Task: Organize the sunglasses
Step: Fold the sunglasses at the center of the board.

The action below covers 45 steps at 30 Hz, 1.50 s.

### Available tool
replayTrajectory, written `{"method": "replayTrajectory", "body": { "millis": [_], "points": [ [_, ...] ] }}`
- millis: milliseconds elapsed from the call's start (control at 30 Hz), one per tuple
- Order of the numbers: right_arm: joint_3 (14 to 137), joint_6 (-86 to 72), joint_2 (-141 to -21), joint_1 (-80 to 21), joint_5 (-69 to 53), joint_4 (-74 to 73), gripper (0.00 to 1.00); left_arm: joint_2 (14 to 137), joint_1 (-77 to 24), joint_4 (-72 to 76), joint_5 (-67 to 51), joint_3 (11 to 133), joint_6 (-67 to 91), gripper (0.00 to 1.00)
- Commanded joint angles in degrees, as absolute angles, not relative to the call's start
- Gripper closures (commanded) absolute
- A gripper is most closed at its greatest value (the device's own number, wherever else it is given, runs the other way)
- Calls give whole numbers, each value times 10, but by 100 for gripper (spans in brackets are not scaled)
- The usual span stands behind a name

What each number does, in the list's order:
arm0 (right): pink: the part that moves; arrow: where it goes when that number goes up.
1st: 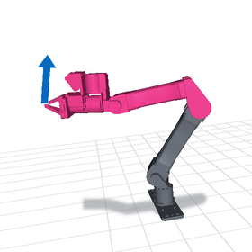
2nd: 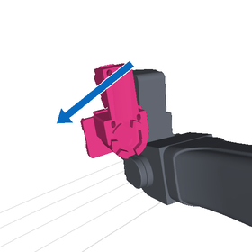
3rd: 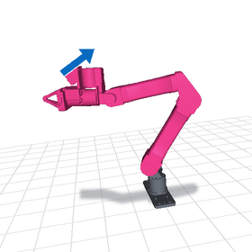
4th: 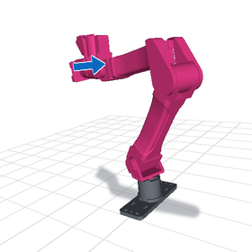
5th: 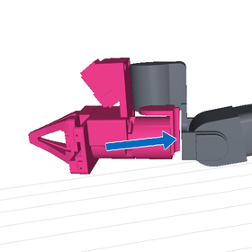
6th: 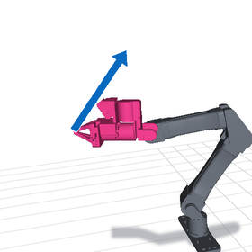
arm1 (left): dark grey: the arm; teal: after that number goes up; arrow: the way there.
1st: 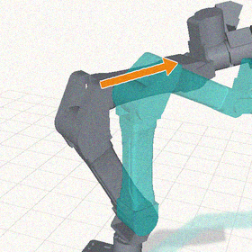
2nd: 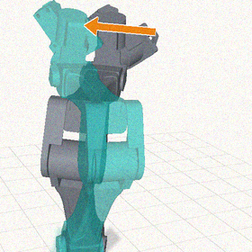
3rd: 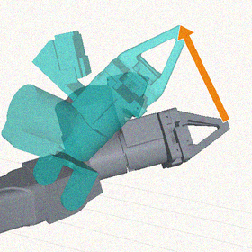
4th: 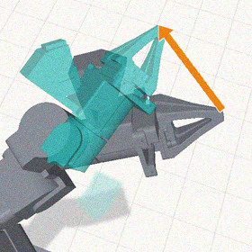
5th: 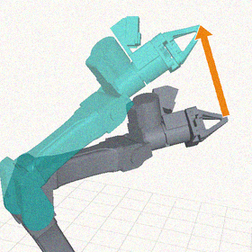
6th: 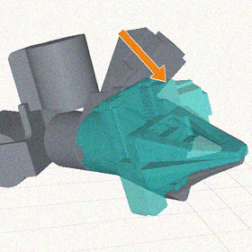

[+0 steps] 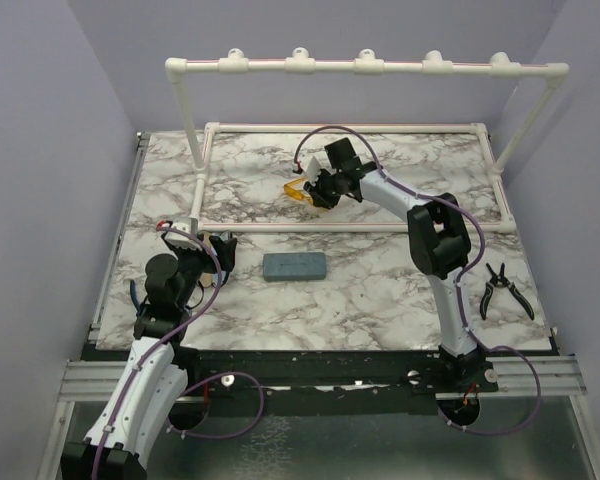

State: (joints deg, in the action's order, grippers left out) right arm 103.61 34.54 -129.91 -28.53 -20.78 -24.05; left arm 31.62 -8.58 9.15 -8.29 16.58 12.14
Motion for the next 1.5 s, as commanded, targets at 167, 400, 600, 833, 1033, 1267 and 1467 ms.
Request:
{"method": "replayTrajectory", "body": {
  "millis": [167, 400, 600, 833, 1033, 1267, 1467],
  "points": [
    [1031, 370, -1275, -285, -234, -253, 97, 294, -83, 146, -150, 145, 151, 13],
    [1014, 384, -1184, -285, -274, -250, 100, 277, -82, 176, -189, 132, 175, 13],
    [918, 341, -1052, -287, -397, -204, 100, 273, -82, 205, -249, 136, 193, 15],
    [728, 253, -861, -310, -570, -41, 100, 290, -82, 271, -428, 207, 263, 13],
    [627, 158, -764, -358, -566, 123, 99, 337, -109, 356, -506, 282, 306, 11],
    [592, 88, -743, -390, -589, 254, 99, 371, -172, 380, -505, 321, 337, 25],
    [578, 49, -739, -391, -619, 317, 99, 373, -174, 390, -504, 344, 362, 47]
  ]
}}
